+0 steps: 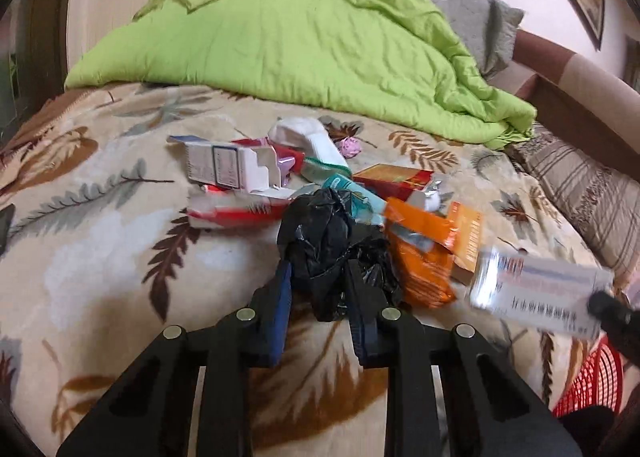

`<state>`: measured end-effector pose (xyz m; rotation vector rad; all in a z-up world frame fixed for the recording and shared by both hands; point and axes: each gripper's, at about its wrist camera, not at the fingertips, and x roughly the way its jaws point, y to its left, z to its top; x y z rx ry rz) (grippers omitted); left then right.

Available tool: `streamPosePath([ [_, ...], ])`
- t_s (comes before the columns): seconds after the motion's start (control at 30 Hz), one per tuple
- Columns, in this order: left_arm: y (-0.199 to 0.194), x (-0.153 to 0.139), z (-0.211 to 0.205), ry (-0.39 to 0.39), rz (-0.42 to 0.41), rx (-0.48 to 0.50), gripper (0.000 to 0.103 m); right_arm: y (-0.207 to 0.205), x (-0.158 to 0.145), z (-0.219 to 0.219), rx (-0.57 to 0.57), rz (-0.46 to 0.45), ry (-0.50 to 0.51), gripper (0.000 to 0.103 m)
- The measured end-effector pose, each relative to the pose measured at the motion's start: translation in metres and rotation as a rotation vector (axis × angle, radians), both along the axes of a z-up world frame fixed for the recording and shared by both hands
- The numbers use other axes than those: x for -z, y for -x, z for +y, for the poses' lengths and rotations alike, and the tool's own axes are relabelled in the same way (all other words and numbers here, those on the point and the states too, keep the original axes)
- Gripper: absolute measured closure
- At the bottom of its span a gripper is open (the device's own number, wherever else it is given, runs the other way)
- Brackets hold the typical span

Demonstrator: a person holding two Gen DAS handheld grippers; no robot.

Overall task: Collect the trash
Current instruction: 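Grasp the black plastic bag with the left tool while the right tool grasps the white medicine box, then carry the bag and white box over the red basket and open both tools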

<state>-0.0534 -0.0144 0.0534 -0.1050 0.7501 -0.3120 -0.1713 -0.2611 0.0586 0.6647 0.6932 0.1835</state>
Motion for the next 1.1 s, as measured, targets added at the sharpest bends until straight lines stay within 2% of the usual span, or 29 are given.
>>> streamPosePath([
  [0.1,0.014,-0.006,0.009,0.024,-0.018,0.006,0.078,0.013,-0.01,0.002,0.017,-0.055,0.046,0.089],
  [0.23,0.024,-0.012,0.012,0.012,-0.055,0.006,0.079,0.017,-0.013,0.004,0.02,-0.08,0.062,0.089],
  [0.43,0.042,-0.025,0.018,0.013,-0.134,0.017,0.079,0.017,-0.014,0.001,0.023,-0.106,0.02,0.089],
  [0.77,0.055,-0.026,0.009,0.007,-0.137,0.043,0.079,0.021,-0.014,0.005,0.025,-0.119,0.026,0.089],
  [0.93,0.066,-0.03,-0.005,0.034,-0.131,0.091,0.079,0.026,-0.018,0.003,0.028,-0.124,0.02,0.089],
  [1.1,0.087,-0.042,-0.044,0.052,-0.143,0.219,0.079,0.058,-0.026,-0.02,0.056,-0.131,0.024,0.089],
])
